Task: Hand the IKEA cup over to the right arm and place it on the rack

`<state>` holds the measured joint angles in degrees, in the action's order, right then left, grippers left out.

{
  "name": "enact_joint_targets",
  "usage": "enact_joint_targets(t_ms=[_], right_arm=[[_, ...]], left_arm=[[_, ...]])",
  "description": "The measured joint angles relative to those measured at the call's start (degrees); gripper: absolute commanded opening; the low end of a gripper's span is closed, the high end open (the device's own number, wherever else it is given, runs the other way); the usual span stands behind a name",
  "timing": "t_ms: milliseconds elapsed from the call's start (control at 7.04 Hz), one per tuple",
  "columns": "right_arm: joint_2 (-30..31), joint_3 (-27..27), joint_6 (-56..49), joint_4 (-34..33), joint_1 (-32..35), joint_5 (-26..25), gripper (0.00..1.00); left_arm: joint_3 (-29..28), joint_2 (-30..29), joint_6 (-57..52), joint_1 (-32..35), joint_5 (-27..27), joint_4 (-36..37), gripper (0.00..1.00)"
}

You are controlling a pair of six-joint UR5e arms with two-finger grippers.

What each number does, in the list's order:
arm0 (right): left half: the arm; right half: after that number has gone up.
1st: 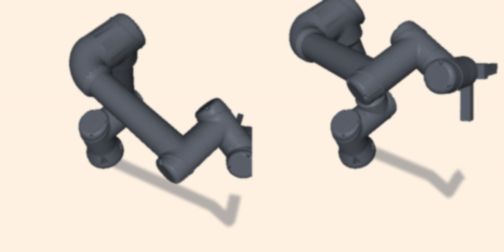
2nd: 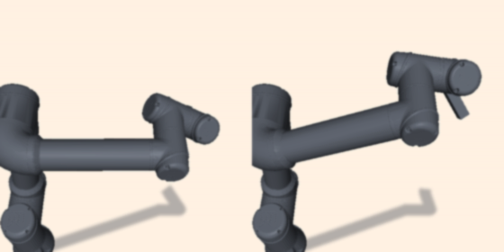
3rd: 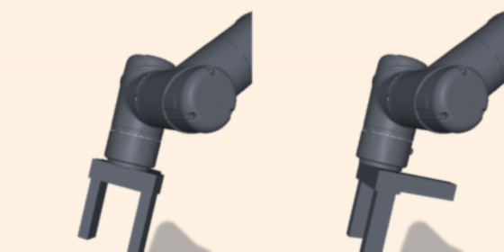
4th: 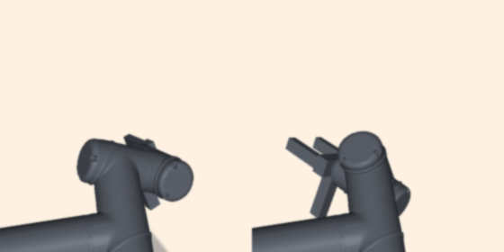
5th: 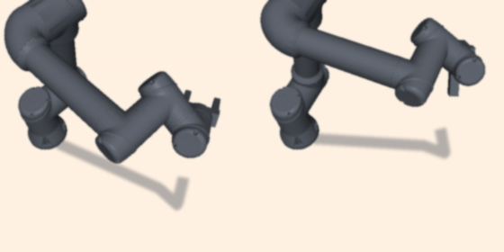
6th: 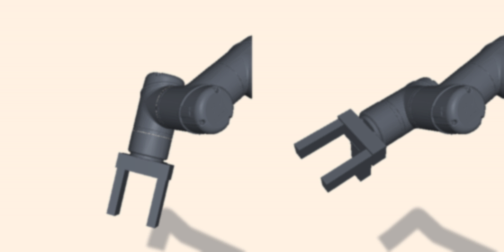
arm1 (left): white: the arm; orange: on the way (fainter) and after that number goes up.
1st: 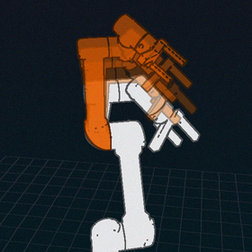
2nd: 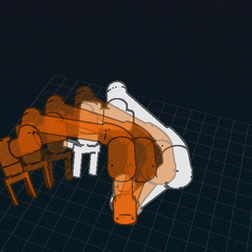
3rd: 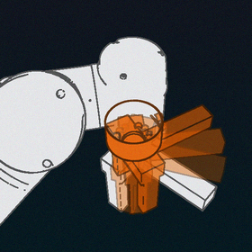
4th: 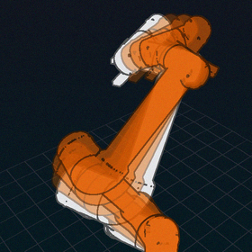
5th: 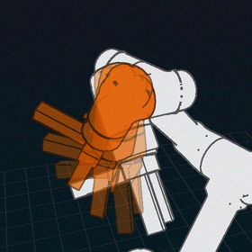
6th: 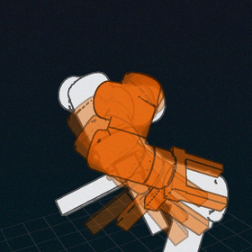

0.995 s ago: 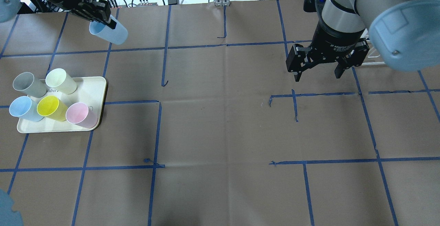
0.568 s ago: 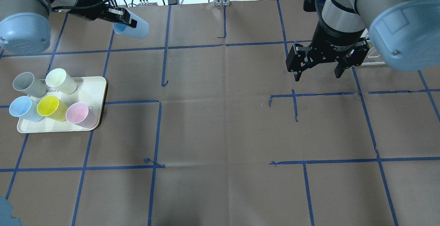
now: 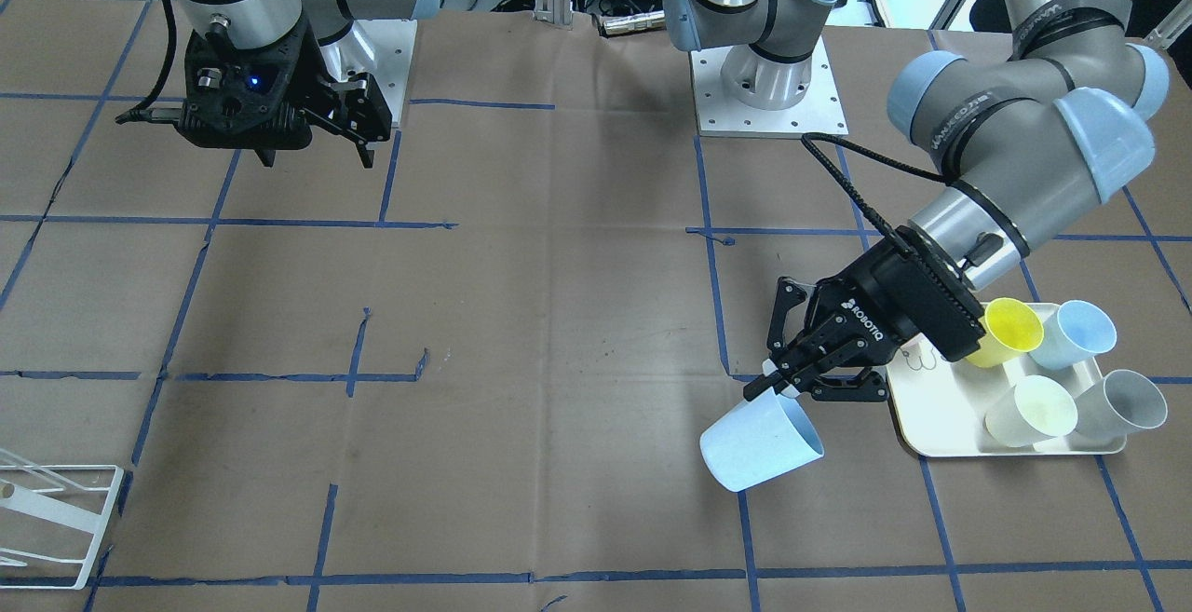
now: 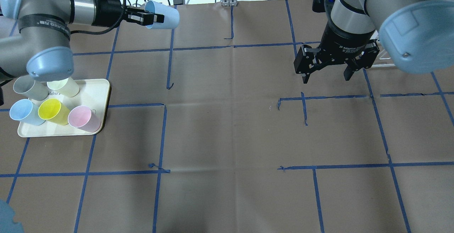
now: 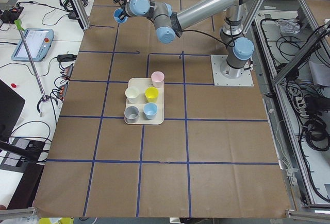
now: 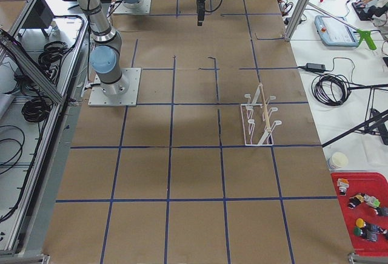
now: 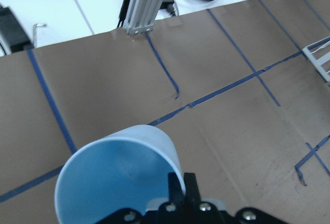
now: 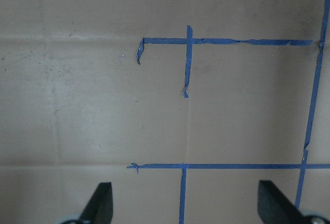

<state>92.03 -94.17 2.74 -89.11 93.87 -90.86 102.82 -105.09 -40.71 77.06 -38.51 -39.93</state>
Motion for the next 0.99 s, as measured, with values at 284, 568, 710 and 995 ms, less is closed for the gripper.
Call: enact_joint_targets(t_ms=[284,568,710,995], right_arm=[[-0.07,-0.02,-0.03,-0.92,-0.05,0.0,1.0],[-0.18,-0.08,0.15,-4.15,-0.08,0.31,1.0],[-0.25,-0.25,0.3,-6.67,-0.07,0.58,1.0],[-0.88,-3.84,0.57,-18.43,0.04,0.83,1.0]], left_arm=[[5.3,-2.13,-0.6,0.17,8.47,14.69,0.0],[9.96,-3.17,-0.95,0.37,17.22,27.56,0.0],[11.94,-4.23,-0.96,0.44,20.64,33.47,0.0],[13.8,-7.53,1.57,1.21,27.73,45.36,0.0]])
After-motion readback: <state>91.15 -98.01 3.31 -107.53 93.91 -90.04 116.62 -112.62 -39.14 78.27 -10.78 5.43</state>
